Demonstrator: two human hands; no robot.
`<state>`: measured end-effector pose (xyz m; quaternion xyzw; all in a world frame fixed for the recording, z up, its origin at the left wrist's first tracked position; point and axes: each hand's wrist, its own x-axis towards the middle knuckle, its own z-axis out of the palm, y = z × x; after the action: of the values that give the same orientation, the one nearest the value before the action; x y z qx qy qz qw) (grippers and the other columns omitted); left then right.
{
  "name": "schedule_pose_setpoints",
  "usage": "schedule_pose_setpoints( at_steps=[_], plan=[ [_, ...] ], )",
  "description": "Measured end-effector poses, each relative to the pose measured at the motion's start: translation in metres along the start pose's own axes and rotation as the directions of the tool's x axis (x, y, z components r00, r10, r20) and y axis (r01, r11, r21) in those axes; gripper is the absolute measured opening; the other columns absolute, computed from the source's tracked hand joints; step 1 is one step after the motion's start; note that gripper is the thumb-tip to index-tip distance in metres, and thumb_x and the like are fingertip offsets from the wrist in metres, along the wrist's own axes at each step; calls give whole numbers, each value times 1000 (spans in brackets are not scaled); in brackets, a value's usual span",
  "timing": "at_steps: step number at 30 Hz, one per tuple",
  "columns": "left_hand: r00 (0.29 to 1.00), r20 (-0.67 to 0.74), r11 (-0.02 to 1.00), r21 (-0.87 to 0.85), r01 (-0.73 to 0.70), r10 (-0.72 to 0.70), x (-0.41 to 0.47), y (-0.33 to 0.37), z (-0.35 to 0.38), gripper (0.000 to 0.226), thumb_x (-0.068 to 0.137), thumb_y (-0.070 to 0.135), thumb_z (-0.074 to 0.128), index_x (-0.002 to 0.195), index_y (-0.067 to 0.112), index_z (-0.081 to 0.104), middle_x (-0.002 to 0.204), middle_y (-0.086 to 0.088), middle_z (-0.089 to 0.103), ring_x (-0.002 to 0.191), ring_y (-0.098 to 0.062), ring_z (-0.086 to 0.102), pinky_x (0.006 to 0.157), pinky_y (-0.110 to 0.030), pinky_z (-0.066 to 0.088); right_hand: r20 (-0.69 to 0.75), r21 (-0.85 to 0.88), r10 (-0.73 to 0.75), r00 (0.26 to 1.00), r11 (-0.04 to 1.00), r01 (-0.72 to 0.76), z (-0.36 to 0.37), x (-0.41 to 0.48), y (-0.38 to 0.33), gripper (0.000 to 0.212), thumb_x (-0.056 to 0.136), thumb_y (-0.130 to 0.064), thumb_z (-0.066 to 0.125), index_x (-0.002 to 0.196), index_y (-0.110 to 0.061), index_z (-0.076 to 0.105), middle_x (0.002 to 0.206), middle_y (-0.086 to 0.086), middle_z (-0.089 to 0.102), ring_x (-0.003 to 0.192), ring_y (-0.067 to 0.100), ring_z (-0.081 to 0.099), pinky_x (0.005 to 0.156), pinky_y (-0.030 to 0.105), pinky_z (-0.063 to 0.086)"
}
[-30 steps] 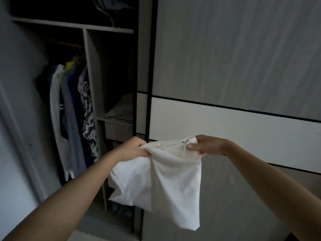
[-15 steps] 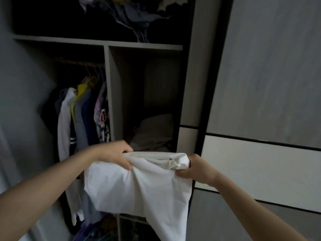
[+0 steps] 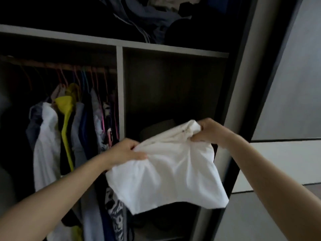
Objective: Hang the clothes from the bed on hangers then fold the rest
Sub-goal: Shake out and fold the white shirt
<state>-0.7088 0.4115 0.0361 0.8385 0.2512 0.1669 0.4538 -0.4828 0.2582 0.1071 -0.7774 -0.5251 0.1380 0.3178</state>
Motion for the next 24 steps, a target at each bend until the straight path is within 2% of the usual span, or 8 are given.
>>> schedule_pose_setpoints(
  at_steps=[2,4,8,11,14,18,21,24],
  plan=[
    [998,-55,1000,-17,-24,23,18,15,-9,21,75,25,78,86,8,72,80,4,70,65,2,64,58,-12,49,-84,-61,33,996,997,-38,-14,15,-20,15,76,0,66,81,-14,64,77,1,63,68,12,58,58,19,47],
    [996,-86,999,-34,-22,19,36,31,-16,16,73,24,80,78,13,70,73,7,68,59,3,63,51,-10,46,-155,-143,67,986,986,-89,-23,33,-31,15,77,0,66,81,-14,60,75,0,58,67,12,55,54,21,43],
    [989,-143,998,48,-42,48,69,62,-19,14,77,20,77,75,12,66,73,3,64,62,-6,60,46,-12,44,-316,-361,76,946,912,-194,-19,84,-38,15,88,-15,58,102,-12,57,83,4,54,91,25,58,69,28,39],
    [949,-287,980,186,-76,128,92,83,-24,10,83,17,70,79,10,64,78,-2,62,74,-17,61,57,-24,45,-493,-208,159,856,933,-293,-18,117,-42,30,91,-28,53,115,-11,58,111,11,60,106,30,57,80,32,44],
    [842,-504,945,325,-22,193,123,97,-34,11,90,15,57,88,6,64,87,-8,63,79,-24,61,60,-29,46,-607,-76,115,786,977,-201,-28,150,-50,29,91,-27,52,113,-10,61,116,13,62,110,32,57,83,33,44],
    [762,-604,849,509,144,233,160,92,-39,22,97,13,39,93,7,60,97,-12,63,80,-26,59,59,-30,43,-729,-237,8,684,935,-263,-18,179,-40,30,96,-20,44,120,-10,59,127,17,56,126,36,40,99,44,35],
    [781,-580,704,654,278,230,189,78,-48,21,98,15,36,100,9,57,103,-11,62,85,-24,59,57,-28,40,-686,-211,62,725,937,-280,-5,214,-24,32,100,-17,36,123,-8,57,128,16,56,123,34,47,94,42,42],
    [765,-582,612,720,327,276,222,74,-61,25,99,11,34,108,6,57,110,-13,62,96,-28,61,61,-29,39,-640,-68,148,754,967,-247,-2,258,-20,34,101,-17,34,125,-6,55,130,16,55,119,33,53,94,40,45]
  ],
)
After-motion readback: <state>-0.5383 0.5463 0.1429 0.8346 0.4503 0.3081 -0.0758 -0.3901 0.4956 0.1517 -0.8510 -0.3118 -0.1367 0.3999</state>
